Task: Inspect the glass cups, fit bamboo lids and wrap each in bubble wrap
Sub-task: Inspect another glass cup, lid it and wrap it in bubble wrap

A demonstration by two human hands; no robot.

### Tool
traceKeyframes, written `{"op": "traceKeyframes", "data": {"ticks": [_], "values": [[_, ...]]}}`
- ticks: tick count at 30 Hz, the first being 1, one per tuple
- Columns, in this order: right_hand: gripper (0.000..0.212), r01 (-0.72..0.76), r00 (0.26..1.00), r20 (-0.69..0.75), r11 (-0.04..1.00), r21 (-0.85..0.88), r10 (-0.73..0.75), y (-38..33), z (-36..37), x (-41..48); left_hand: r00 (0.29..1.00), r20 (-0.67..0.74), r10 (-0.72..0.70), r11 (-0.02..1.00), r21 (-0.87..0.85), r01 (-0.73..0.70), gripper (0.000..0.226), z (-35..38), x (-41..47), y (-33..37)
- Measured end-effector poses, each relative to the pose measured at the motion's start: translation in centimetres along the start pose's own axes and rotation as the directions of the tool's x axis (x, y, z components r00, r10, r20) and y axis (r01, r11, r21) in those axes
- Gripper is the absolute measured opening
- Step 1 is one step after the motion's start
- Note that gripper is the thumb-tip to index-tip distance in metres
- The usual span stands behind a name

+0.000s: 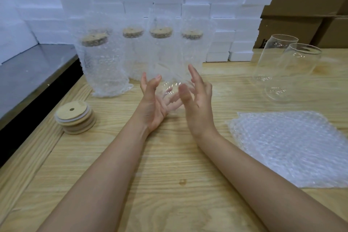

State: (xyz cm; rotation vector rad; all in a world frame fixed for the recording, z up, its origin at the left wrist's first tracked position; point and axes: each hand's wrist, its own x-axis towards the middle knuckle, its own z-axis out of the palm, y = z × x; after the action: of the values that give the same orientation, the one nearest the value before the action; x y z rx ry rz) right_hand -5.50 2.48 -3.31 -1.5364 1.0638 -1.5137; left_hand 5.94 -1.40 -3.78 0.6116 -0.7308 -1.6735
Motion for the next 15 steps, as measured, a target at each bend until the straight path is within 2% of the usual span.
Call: {"op": "traceKeyframes", "data": {"ticks": [2, 3, 5, 7, 11, 15], "values": [[0.071, 0.011, 0.999, 0.039, 0.999, 0.030, -0.013, 0.00, 0.10, -0.12, 0.999, -0.018, -0.030, 1.000, 0.003, 0.030, 0.161, 0.26, -0.32, 0.06], [0.068, 0.016, 0.999, 0.048, 0.998, 0.056, -0.018, 0.02, 0.15, -0.15, 0.999, -0.028, -0.025, 1.000, -0.001, 0.025, 0.163, 0.35, -0.39, 0.05], [0.056, 0.010, 0.999, 0.052, 0.995, 0.100, -0.015, 0.00, 0.22, -0.05, 0.999, -0.048, 0.007, 1.000, -0.004, -0.007, 0.158, 0.44, -0.47, 0.07], [0.047, 0.002, 0.999, 0.053, 0.991, 0.137, -0.010, -0.04, 0.17, 0.10, 0.998, -0.051, 0.019, 1.000, 0.000, -0.019, 0.163, 0.58, -0.69, 0.23], [0.033, 0.015, 0.998, 0.064, 0.991, 0.131, -0.023, 0.01, -0.12, 0.27, 0.999, -0.033, -0.007, 1.000, -0.021, 0.006, 0.158, 0.60, -0.95, 0.57], [0.031, -0.018, 0.996, 0.086, 0.989, 0.149, 0.005, 0.45, -0.48, 0.47, 0.998, -0.058, 0.000, 0.999, -0.051, -0.003, 0.157, 0.53, -0.95, 0.42]]}}
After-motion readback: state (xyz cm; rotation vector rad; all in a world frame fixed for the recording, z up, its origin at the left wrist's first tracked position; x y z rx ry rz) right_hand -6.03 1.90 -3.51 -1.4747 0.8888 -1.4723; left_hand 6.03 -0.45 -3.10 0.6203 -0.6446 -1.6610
